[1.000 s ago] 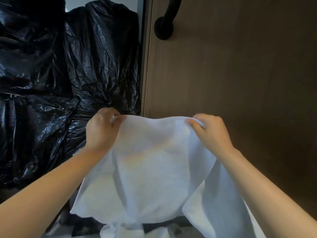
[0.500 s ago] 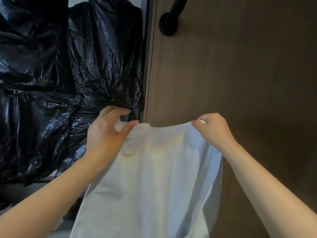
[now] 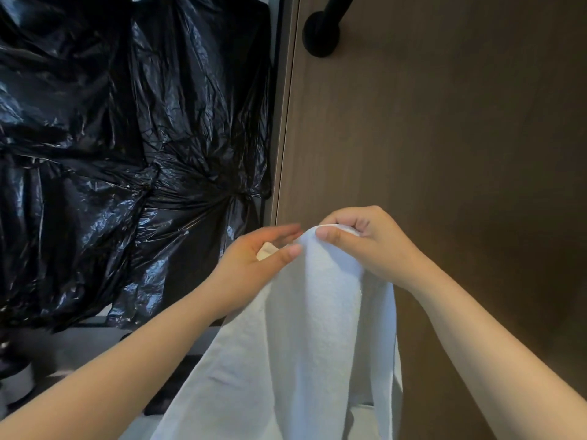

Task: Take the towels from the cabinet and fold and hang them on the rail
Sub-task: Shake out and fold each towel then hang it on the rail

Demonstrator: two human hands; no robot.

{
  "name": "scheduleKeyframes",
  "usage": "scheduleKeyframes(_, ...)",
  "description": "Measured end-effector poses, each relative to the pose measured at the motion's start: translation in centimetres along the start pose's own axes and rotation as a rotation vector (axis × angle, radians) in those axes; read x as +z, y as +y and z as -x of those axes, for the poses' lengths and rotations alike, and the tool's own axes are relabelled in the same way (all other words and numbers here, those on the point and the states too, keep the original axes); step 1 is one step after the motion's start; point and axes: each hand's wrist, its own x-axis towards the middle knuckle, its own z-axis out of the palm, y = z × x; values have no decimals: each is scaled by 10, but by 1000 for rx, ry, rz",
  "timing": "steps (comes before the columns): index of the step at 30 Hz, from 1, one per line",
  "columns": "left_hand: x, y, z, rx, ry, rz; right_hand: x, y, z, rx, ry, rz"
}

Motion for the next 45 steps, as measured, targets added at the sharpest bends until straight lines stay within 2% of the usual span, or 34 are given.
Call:
scheduleKeyframes(2,2,2,0,-20,-15,56,0,-1,1,2,-3,3)
scheduleKeyframes(5,4,2,-3,-73,83,94,3,4,2,39,-9,57)
scheduleKeyframes(9,-1,6,-11,-53,243,48,6,24,9,75,7,181)
scheduleKeyframes(13,-9,10,-18,26,316,-96,12,43,20,141,57,278)
scheduleKeyframes(20,-21,10,-28,165,390,-333,18,60,31,187,240,331)
scheduleKeyframes(25,-27,4,-33,146,453,-400,12,67,38,222,279,333)
scheduleKeyframes(28,-30,-2,-36,118,490,-425,8,68,40,226,274,425)
scheduleKeyframes(34,-37,-13,-36,71,513,-425,-6,85,46,376,288,405)
scheduleKeyframes(42,-42,-27,-40,52,514,-567,-1,83,42,262,424,281)
scheduleKeyframes(45,-45,-33,-36,26,461,-654,-1,68,36,187,391,273)
